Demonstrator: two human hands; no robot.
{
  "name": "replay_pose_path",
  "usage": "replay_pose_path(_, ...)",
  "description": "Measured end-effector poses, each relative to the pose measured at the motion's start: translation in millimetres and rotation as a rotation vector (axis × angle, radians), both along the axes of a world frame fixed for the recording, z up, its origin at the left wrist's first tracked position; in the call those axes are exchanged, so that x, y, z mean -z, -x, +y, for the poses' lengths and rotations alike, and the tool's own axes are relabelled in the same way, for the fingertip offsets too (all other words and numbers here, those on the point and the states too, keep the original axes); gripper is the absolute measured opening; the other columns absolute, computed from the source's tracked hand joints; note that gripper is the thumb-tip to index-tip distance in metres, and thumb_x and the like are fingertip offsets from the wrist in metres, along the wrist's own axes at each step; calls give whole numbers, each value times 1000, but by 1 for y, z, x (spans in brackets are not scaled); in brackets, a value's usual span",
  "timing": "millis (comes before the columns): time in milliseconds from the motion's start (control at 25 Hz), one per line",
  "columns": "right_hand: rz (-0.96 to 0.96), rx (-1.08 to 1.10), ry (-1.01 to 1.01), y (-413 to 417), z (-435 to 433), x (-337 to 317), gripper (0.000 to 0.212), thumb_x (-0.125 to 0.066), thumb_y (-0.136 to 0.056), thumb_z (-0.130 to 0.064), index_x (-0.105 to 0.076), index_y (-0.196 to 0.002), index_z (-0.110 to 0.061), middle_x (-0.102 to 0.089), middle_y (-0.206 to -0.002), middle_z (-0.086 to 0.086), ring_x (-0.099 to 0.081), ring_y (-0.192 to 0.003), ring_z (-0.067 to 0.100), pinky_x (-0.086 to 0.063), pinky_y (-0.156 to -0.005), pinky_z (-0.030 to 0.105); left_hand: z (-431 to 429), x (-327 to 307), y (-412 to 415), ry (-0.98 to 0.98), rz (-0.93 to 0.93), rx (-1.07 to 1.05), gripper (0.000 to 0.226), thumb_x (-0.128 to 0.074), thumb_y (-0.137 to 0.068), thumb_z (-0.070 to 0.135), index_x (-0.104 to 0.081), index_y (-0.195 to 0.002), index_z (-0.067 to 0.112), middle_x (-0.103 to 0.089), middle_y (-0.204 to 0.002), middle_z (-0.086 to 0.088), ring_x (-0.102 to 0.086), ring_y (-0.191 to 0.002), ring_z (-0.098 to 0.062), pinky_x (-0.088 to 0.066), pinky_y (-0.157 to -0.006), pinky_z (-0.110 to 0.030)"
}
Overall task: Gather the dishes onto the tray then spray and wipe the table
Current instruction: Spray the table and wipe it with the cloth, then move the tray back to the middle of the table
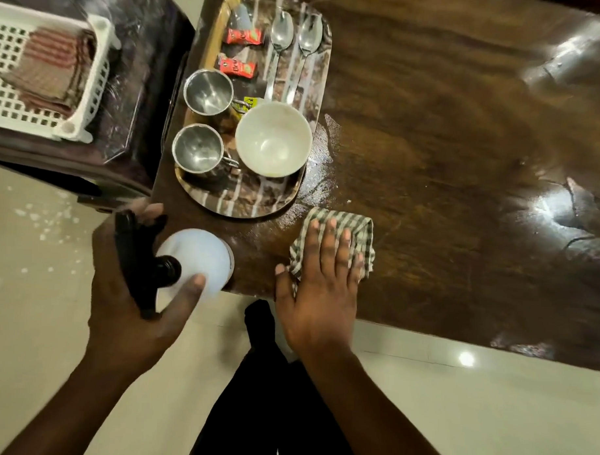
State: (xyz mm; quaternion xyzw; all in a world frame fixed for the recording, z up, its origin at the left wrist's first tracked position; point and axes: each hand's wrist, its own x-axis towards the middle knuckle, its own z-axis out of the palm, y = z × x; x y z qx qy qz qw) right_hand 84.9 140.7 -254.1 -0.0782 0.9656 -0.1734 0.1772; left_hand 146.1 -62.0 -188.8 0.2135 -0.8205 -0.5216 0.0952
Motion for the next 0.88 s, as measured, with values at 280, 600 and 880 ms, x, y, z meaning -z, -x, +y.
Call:
replay_pose_path(280, -121, -36, 13, 11, -9, -11, 90, -29, -99, -74, -2, -173, -31, 5, -182, -2, 13, -167, 19, 1, -135, 52, -78, -5, -17, 88, -200, -45, 63, -60, -86, 27, -57, -148, 16, -55, -153, 5, -51, -143, -15, -41, -115, -20)
replay_pose_path(600, -10, 143, 450, 192, -1, -88, 34, -62, -107, -38, -70, -137, -25, -72, -127, -10, -68, -113, 4, -58, -97, 31, -112, 0, 78, -634, -459, -329, 24, -82, -87, 21, -79, -108, 8, -83, -104, -15, -81, -100, -37, -67, -86, -37)
replay_pose_path(880, -122, -174, 295, 387, -99, -90, 30, -59, -110, -24, -70, -138, -20, -71, -126, -9, -63, -87, -10, -47, -64, 0, -92, 16, 109, -785, -635, -438, 31, -79, -88, -6, -71, -118, -3, -80, -104, -28, -78, -97, -43, -67, -75, -34)
